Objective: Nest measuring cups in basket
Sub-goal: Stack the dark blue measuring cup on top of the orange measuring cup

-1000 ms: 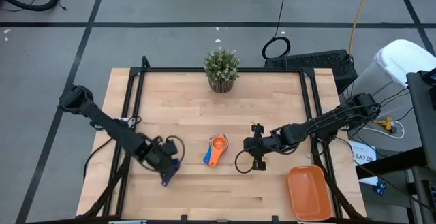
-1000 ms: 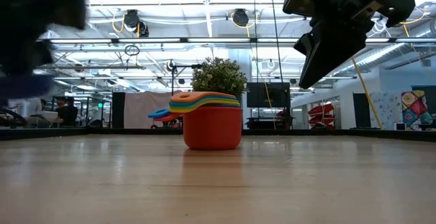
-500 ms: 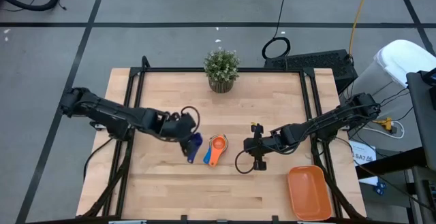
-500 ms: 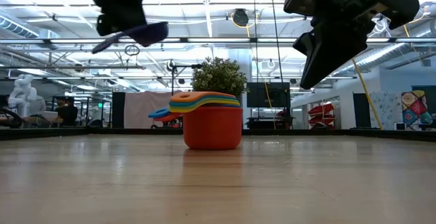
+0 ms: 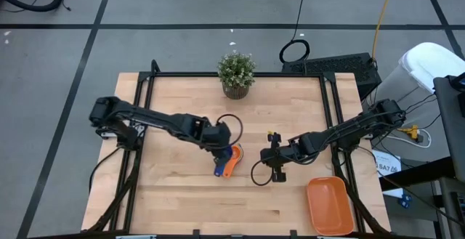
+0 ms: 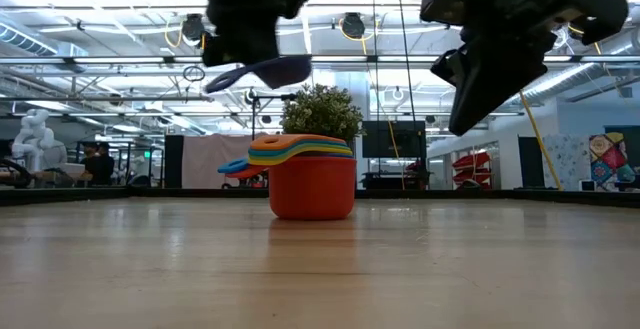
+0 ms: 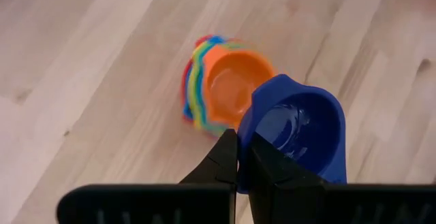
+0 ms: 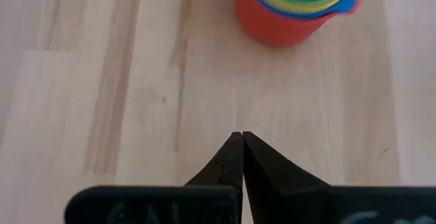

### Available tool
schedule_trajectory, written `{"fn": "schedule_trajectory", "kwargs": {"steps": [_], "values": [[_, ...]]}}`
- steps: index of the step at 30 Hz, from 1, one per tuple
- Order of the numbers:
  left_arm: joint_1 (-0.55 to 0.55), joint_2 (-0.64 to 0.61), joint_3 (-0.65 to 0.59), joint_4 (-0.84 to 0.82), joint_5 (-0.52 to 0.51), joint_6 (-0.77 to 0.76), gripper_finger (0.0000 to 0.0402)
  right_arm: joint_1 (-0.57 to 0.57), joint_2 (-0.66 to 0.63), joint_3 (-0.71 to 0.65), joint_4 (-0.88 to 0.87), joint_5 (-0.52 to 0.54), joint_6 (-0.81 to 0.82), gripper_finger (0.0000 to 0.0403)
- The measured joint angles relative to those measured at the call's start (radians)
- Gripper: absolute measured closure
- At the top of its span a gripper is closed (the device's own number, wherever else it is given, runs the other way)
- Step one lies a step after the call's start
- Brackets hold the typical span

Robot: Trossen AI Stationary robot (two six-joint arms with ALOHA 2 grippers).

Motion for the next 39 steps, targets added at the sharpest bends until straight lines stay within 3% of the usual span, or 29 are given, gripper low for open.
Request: {"fn": "schedule_trajectory", "kwargs": {"steps": [8,26,39], "values": [[0.042,0.080,0.112,-0.066,0.052,0.021,0.0393,0.033,0.000,0.000,-0.001,-0.024,-0.026,0.0403],[0.088,0.160,0.111,-0.042,0.103,-0.025,0.0393,0.111,0.000,0.000,0.018,-0.022,-0.011,0.0403],[0.093,0.187,0.110,-0.025,0.104,-0.038,0.0335,0.136,0.000,0.000,0.037,-0.018,0.024,0.0403]]}}
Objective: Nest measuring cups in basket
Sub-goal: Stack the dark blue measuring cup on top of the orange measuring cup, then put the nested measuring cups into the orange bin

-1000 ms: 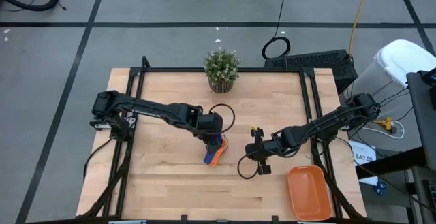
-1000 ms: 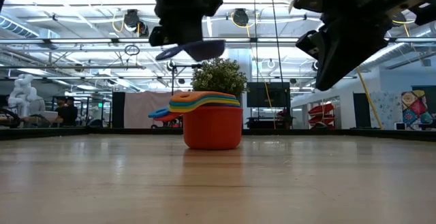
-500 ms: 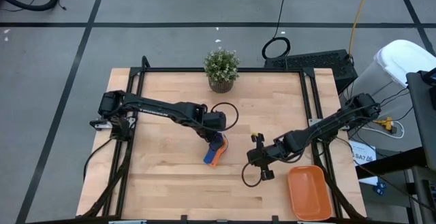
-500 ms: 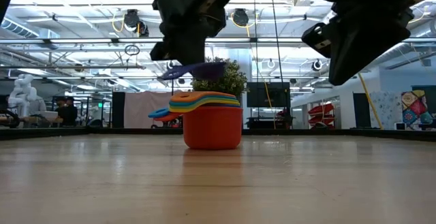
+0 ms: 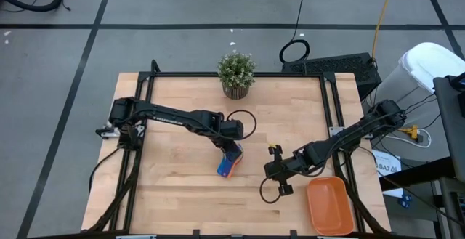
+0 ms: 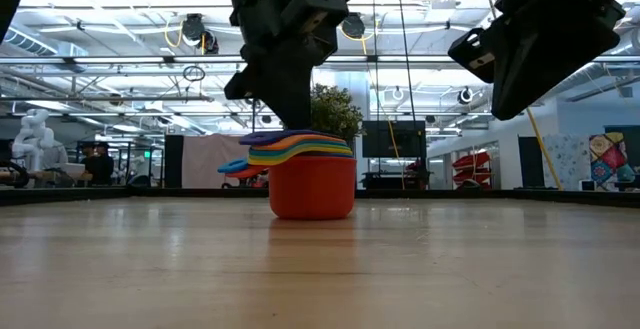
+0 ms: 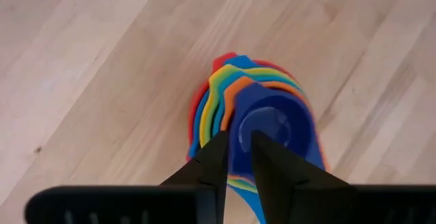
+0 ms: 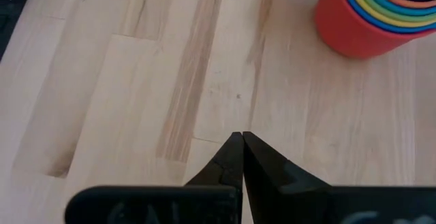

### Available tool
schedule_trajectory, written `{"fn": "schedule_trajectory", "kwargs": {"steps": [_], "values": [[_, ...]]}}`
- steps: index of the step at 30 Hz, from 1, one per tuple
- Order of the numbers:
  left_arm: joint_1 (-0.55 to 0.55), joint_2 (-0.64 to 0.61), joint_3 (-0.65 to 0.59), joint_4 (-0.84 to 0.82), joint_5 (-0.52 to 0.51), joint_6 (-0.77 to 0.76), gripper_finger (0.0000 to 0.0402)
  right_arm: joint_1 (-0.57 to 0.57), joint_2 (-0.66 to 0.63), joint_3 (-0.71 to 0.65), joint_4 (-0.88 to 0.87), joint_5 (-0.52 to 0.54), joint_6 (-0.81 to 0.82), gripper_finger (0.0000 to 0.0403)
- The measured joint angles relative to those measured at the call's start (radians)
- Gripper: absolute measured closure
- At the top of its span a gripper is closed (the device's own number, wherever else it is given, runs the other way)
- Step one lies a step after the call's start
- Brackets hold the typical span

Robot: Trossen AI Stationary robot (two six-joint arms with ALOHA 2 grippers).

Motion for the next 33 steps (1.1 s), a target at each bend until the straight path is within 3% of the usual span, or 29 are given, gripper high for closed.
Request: {"fn": "schedule_trajectory", "kwargs": {"steps": [8,14,19,26,33], "values": [[0.000,-0.001,0.000,-0.008,0.054,0.041,0.0315,0.000,0.000,0.000,-0.001,0.028,0.001,0.0403],[-0.001,-0.050,0.012,-0.012,0.072,0.199,0.0315,-0.014,0.000,0.000,0.057,0.076,-0.103,0.0400],[-0.030,-0.173,0.043,-0.018,-0.109,0.368,0.0314,-0.028,-0.001,0.000,0.064,0.075,-0.185,0.0366],[-0.125,-0.405,0.049,0.014,-0.441,0.514,0.0314,-0.028,-0.001,0.000,0.089,0.131,-0.226,0.0273],[-0.226,-0.516,0.049,0.019,-0.506,0.493,0.0314,-0.057,0.011,0.000,0.198,0.178,-0.322,0.0210]]}}
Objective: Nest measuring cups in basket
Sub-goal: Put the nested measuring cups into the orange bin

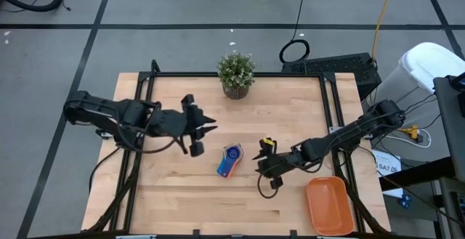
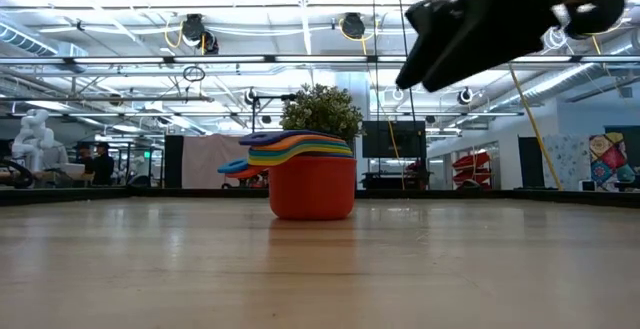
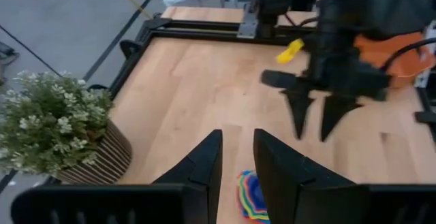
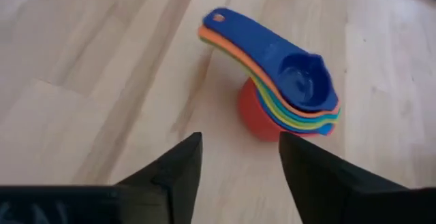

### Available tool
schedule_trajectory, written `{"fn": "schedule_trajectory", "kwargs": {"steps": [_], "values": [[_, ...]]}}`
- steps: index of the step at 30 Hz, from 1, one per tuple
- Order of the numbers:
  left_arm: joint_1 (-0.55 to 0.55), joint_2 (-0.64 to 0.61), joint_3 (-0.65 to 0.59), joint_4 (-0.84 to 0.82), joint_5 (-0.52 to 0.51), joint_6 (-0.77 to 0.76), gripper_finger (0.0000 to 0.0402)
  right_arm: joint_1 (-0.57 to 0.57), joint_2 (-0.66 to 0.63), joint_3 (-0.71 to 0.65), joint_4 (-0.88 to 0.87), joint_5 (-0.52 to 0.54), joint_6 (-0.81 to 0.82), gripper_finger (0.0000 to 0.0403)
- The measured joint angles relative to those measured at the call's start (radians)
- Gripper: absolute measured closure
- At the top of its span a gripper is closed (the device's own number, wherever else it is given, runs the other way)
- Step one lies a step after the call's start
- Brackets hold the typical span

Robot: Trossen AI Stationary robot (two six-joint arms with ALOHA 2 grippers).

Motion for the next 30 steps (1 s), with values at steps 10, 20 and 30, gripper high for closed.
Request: {"fn": "schedule_trajectory", "kwargs": {"steps": [10,20,30], "values": [[-0.163,-0.006,-0.033,-0.183,-0.255,-0.135,0.0314,-0.058,0.089,0.004,0.069,-0.053,-0.023,0.0198],[-0.205,-0.016,-0.124,-0.370,-0.301,-0.406,0.0314,-0.058,0.246,0.253,-0.087,-0.031,-0.213,0.0199],[-0.274,-0.050,-0.298,-0.374,-0.364,-0.619,0.0314,-0.057,0.390,0.508,-0.378,0.002,-0.428,0.0184]]}}
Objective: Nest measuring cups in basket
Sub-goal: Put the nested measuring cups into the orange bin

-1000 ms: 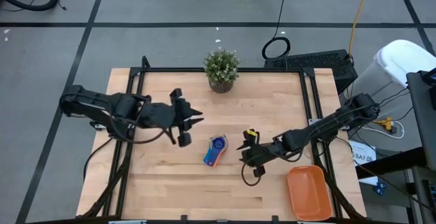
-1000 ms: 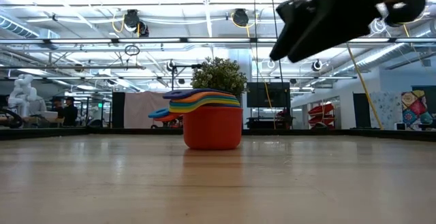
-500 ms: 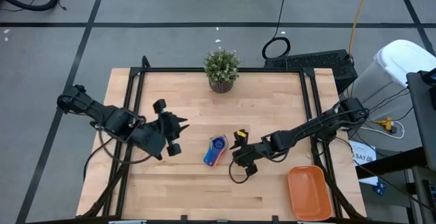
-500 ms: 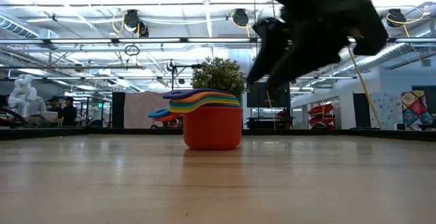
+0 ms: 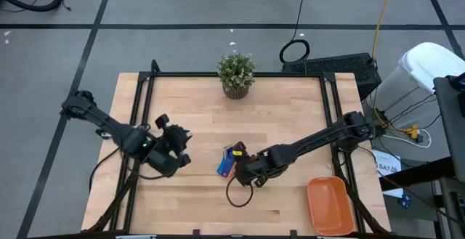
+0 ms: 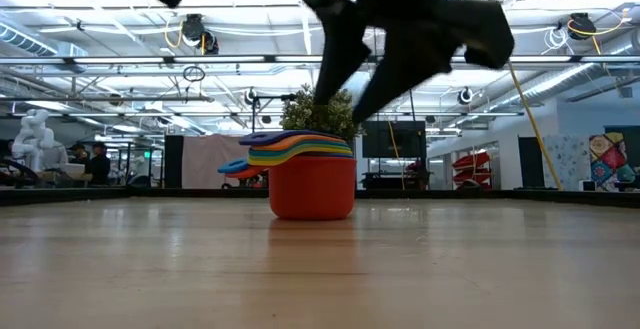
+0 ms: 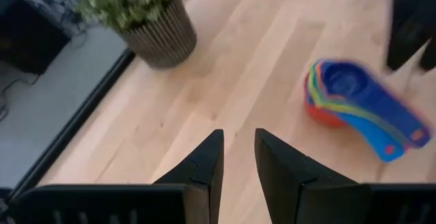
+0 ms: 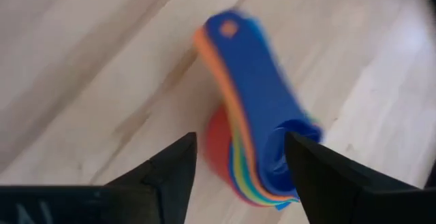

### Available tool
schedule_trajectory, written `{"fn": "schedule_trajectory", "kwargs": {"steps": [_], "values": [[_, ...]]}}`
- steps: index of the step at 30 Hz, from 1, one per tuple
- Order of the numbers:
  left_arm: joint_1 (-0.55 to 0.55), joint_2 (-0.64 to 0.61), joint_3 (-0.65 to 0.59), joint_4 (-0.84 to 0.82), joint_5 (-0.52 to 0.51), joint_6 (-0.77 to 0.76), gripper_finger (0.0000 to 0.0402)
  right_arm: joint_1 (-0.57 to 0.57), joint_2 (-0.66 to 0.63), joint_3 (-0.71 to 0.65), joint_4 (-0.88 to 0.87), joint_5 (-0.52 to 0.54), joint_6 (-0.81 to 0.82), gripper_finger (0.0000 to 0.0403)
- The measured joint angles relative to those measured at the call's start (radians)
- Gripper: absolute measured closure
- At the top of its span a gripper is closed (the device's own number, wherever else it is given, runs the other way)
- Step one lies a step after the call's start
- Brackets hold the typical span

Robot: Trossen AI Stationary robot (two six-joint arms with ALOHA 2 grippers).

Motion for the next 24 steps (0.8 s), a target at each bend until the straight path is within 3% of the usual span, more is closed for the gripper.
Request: {"fn": "schedule_trajectory", "kwargs": {"steps": [5,11,16,24], "values": [[-0.093,-0.052,-0.026,0.027,-0.061,-0.066,0.0314,0.000,0.056,0.032,-0.065,0.022,-0.017,0.0145],[-0.178,-0.076,-0.048,0.029,-0.109,-0.157,0.0314,0.016,0.071,0.056,0.035,0.236,-0.095,0.0092],[-0.209,-0.074,-0.050,0.031,-0.112,-0.202,0.0314,0.034,0.072,0.058,0.108,0.234,-0.121,0.0065],[-0.237,-0.073,-0.050,0.032,-0.130,-0.235,0.0314,0.048,0.072,0.057,-0.011,0.233,-0.071,0.0062]]}}
